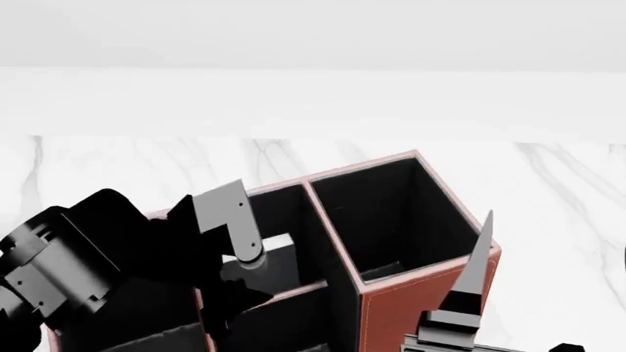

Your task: Pick up the book and place it in the front compartment of the caddy.

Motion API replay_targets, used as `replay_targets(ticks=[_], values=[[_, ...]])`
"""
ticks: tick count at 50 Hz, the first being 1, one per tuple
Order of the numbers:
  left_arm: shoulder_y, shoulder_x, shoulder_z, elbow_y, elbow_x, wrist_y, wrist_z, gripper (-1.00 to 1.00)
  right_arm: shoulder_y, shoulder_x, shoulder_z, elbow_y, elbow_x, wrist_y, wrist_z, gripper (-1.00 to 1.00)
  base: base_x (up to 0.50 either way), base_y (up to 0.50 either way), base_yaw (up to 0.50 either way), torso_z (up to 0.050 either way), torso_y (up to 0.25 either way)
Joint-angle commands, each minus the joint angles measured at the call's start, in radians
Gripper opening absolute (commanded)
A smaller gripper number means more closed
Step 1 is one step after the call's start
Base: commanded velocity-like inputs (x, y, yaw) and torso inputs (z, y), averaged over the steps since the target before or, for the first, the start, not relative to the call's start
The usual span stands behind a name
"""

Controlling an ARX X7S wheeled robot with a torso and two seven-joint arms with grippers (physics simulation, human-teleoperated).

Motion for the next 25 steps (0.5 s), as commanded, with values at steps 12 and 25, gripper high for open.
replay_targets(ticks=[12,25], values=[[0.103,-0.398,-0.153,0.924,-0.155,-0.288,-0.533,1.0,0.018,-0.003,-0.012,-0.032,0.007,0.024,0.016,1.0,0.0,0.0,0.0,0.0,0.0],[0.343,-0.577,-0.236,1.367,-0.166,-0.172,-0.898,1.0,0.031,-0.007,-0.026,-0.047,0.005,0.038,0.024,1.0,0.0,0.0,0.0,0.0,0.0]])
